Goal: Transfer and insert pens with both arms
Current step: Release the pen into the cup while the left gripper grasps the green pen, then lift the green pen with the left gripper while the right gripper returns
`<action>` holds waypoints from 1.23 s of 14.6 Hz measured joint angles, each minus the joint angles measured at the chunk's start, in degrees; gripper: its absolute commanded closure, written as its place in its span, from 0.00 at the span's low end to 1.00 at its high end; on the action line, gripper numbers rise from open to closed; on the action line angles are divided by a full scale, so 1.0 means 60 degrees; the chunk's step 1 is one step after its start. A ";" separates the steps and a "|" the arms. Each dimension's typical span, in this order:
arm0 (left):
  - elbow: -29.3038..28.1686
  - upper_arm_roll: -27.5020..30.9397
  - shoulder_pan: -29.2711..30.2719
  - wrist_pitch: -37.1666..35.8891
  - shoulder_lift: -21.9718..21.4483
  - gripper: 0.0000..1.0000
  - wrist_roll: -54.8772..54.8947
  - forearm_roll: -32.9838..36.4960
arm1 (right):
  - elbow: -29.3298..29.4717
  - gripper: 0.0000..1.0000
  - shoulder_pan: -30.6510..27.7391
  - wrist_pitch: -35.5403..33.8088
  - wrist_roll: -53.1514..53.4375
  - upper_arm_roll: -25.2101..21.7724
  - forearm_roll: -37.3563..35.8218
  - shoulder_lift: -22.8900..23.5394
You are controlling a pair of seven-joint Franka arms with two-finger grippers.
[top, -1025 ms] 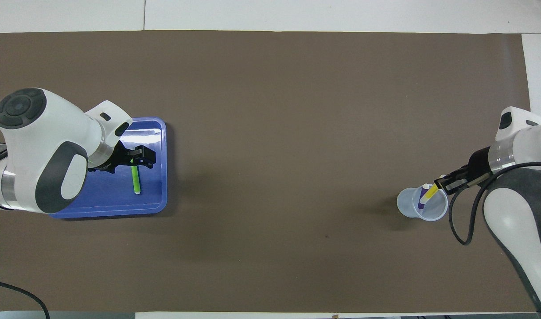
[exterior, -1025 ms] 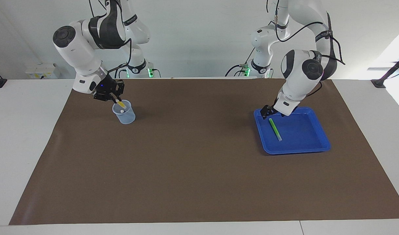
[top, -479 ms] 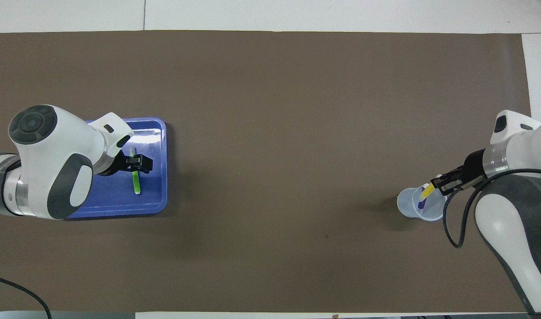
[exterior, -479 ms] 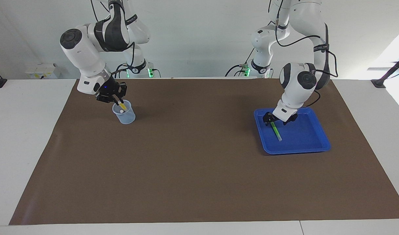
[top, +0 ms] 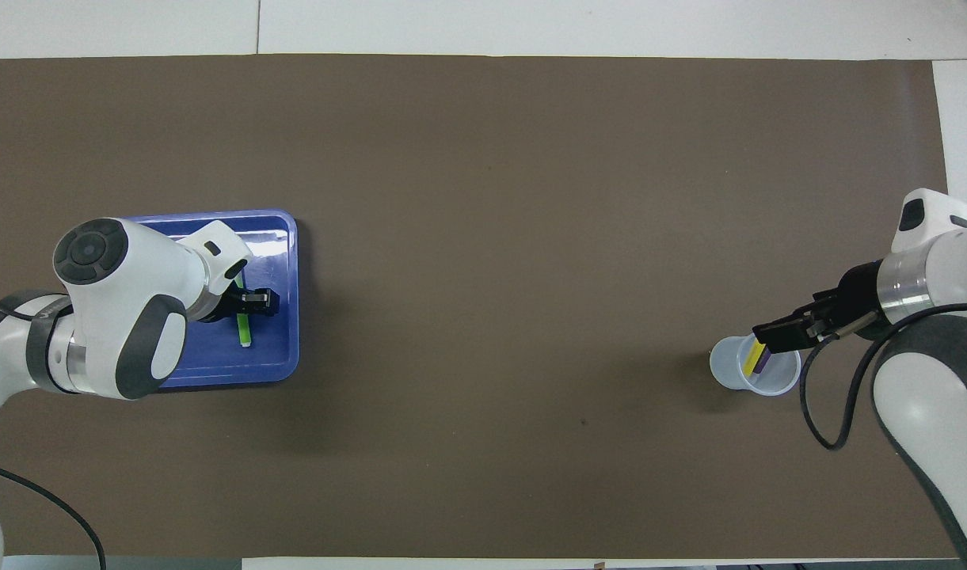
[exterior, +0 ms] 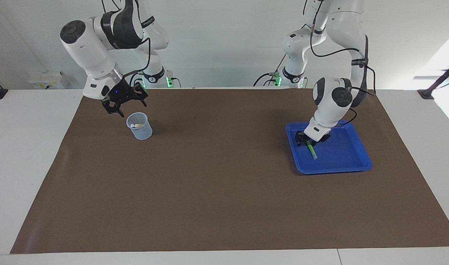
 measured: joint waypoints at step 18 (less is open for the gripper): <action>0.0844 -0.0003 0.0190 -0.0986 0.0047 1.00 -0.0169 0.0106 | 0.0021 0.00 0.0930 0.0384 0.4828 -0.0001 0.5832 0.0000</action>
